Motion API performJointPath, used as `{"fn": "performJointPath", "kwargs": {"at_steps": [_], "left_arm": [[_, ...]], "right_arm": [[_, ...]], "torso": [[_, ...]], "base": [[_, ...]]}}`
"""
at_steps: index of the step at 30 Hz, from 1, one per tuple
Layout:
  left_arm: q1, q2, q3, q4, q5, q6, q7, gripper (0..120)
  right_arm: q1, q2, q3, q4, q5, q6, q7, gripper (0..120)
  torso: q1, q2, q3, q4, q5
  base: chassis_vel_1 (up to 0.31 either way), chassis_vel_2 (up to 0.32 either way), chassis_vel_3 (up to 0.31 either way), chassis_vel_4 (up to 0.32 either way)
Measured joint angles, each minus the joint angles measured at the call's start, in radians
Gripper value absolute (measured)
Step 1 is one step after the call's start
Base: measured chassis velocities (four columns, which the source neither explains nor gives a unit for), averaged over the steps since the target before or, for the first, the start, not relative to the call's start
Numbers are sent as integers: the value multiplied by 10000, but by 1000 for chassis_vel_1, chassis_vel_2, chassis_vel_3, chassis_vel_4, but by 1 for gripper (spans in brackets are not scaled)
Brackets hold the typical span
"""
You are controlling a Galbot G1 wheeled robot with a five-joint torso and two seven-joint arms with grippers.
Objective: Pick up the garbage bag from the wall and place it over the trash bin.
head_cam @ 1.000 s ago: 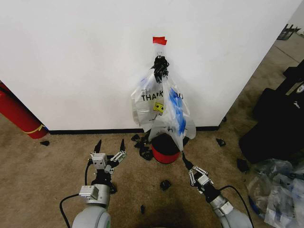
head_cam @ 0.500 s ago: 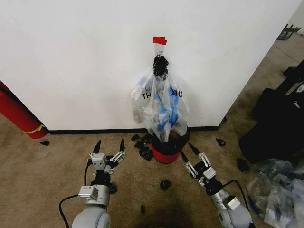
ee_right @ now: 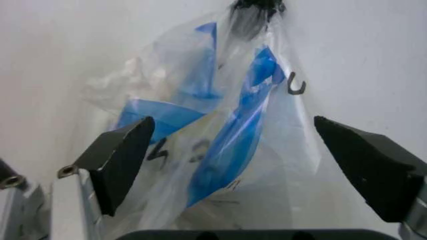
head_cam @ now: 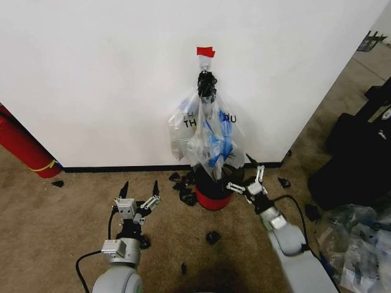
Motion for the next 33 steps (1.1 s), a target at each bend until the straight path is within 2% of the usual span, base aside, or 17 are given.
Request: {"fn": "performJointPath", "kwargs": {"at_steps": [7, 20, 25, 31, 33], "left_arm": [[-48, -29, 19, 132, 11, 4, -4, 100], [-18, -18, -20, 150, 18, -30, -11, 100], [9, 16, -60, 138, -6, -75, -15, 100], [54, 27, -51, 116, -9, -137, -17, 100], [59, 30, -51, 108, -9, -139, -17, 100]], "right_arm": [[477, 80, -78, -462, -281, -330, 257, 84], [1095, 345, -370, -1170, -74, -773, 377, 83], [1198, 425, -455, -1352, 68, -928, 342, 71], [1450, 468, -544, -1667, 222, -971, 216, 42], [1482, 483, -546, -1696, 233, -961, 210, 41]], "torso": [[0, 0, 0, -1, 1], [0, 0, -1, -1, 0], [0, 1, -1, 0, 0], [0, 2, -1, 0, 0], [0, 2, -1, 0, 0]], "base": [[0, 0, 0, 0], [0, 0, 0, 0], [0, 0, 0, 0], [0, 0, 0, 0], [0, 0, 0, 0]]}}
